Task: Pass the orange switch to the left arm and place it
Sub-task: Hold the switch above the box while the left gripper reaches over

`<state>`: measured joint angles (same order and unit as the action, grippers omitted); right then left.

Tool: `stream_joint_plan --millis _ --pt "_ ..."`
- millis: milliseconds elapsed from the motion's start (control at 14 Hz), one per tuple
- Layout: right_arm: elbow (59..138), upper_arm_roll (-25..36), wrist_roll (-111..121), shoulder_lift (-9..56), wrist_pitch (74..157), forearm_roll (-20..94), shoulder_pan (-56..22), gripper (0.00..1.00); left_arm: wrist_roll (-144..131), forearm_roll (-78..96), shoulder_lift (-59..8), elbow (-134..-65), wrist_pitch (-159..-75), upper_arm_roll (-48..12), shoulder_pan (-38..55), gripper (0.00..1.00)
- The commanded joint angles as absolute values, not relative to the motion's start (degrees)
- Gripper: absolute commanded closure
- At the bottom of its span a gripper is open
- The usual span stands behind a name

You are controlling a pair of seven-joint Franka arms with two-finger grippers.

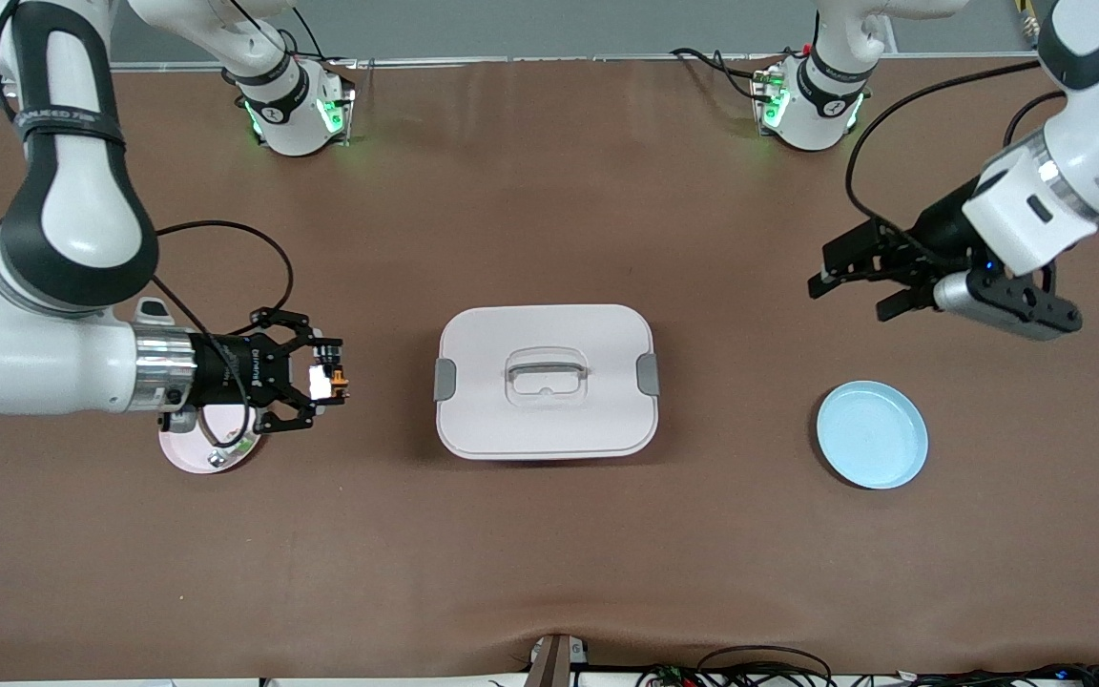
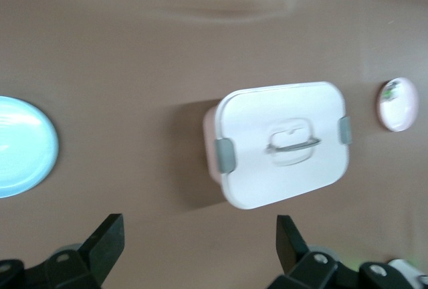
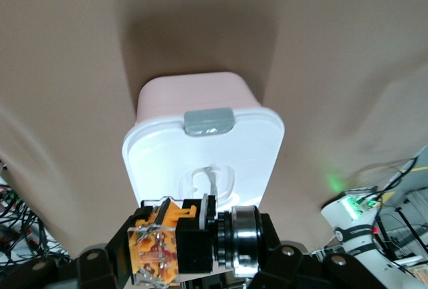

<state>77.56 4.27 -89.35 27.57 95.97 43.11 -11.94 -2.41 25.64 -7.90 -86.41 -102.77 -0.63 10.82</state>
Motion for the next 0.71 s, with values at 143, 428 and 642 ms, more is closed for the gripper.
stream_joint_plan --millis 143,428,642 --pt "77.69 4.66 -90.88 24.53 99.05 44.38 -14.06 1.0 -5.19 28.3 -9.32 -85.16 -108.18 -1.14 14.13 0.0" --pt "80.58 4.75 -90.88 22.07 103.17 45.62 -16.08 1.0 -5.88 26.37 -12.12 -84.99 -116.34 -1.14 21.17 0.0" --pt "82.79 4.75 -90.7 21.01 105.47 45.7 -16.96 1.0 -7.38 26.98 -12.48 -84.99 -118.56 -1.4 21.44 0.0"
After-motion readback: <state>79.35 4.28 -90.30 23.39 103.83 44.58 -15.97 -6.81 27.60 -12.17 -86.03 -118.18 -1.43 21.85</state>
